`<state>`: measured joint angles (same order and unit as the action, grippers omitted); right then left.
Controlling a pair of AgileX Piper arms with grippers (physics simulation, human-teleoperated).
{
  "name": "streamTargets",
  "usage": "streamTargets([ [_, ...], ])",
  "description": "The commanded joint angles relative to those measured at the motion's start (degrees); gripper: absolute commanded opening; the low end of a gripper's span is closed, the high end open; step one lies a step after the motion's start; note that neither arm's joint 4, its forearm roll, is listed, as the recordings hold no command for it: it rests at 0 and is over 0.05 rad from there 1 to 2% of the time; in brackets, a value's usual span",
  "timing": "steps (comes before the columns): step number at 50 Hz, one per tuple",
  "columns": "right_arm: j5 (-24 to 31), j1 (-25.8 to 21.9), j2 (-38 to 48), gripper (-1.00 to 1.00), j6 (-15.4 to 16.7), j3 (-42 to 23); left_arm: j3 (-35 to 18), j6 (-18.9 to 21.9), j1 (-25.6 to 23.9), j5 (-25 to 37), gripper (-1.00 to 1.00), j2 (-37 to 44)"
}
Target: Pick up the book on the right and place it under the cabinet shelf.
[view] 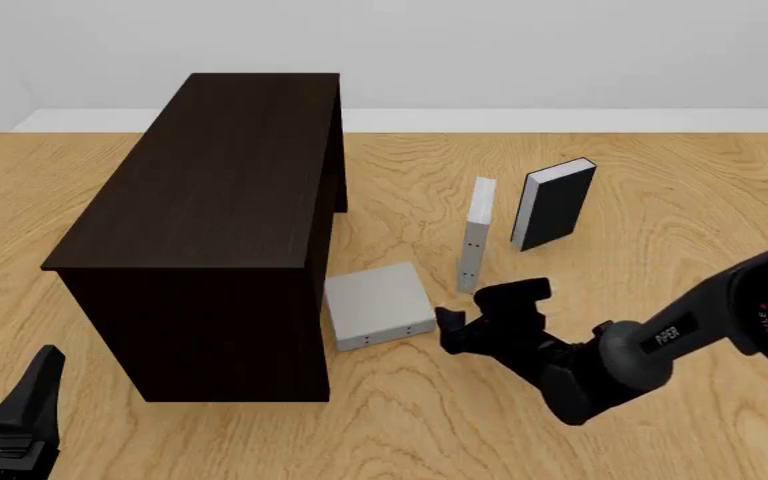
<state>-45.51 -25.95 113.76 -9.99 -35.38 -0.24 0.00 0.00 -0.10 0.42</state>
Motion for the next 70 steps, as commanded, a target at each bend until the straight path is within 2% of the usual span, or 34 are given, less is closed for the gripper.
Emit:
streamTargets([
  [1, 0.0, -0.7, 1.2, 1.00, -0.1, -0.7, 0.0, 0.0, 0.0, 0.0, 1.00, 0.0],
  [23, 1.2, -2.1, 0.9, 1.00, 0.5, -1.7, 0.0, 0.0, 0.0, 0.0, 1.00, 0.0],
  [53, 2.3, -3.8, -0.4, 1.00, 2.8, -2.2, 0.0, 0.0, 0.0, 0.0, 1.00, 0.0],
  [70, 4.1, -4.4, 0.1, 1.00, 4.3, -4.6, 0.0, 0.0, 0.0, 0.0, 1.00, 0.0],
])
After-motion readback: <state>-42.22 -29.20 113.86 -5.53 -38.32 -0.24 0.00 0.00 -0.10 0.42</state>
